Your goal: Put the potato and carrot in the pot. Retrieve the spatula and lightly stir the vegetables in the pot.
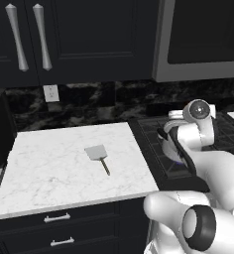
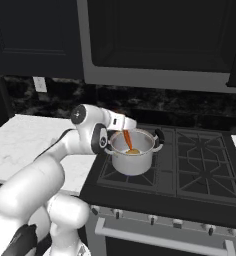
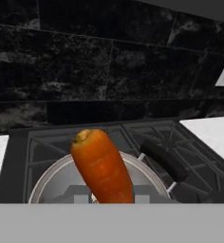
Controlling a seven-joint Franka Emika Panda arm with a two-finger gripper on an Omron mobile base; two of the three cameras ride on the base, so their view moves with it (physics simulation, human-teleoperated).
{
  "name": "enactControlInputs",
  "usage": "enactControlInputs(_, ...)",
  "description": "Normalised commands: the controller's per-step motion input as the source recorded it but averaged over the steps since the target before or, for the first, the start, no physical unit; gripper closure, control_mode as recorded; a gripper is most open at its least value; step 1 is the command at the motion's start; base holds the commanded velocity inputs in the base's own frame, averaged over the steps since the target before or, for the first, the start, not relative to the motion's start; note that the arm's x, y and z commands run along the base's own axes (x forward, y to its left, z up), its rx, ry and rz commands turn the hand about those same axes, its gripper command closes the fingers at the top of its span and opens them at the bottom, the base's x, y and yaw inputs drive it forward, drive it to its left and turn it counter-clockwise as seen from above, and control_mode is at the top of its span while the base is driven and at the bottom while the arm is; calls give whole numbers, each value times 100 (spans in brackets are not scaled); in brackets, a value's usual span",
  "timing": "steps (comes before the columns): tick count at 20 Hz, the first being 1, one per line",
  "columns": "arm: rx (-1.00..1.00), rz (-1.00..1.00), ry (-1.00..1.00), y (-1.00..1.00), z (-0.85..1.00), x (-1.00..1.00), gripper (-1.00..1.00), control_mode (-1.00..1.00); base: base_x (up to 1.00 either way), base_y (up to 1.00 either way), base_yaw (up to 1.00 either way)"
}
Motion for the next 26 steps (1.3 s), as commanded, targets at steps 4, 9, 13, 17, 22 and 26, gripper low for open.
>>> enactControlInputs(4, 0, 0, 5, -21, -39, 7, 100, -100, 0, 0, 0)
enactControlInputs(9, 0, 2, 2, -11, -30, 1, 100, -100, 0, 0, 0)
enactControlInputs(13, 0, 5, 1, 0, -25, 0, 100, -100, 0, 0, 0)
enactControlInputs(17, 0, 6, 0, 0, -5, 5, 100, -100, 0, 0, 0)
enactControlInputs(22, 0, 2, -1, 0, 30, 12, 100, -100, 0, 0, 0)
enactControlInputs(26, 0, 0, 0, 14, 23, 2, 100, -100, 0, 0, 0)
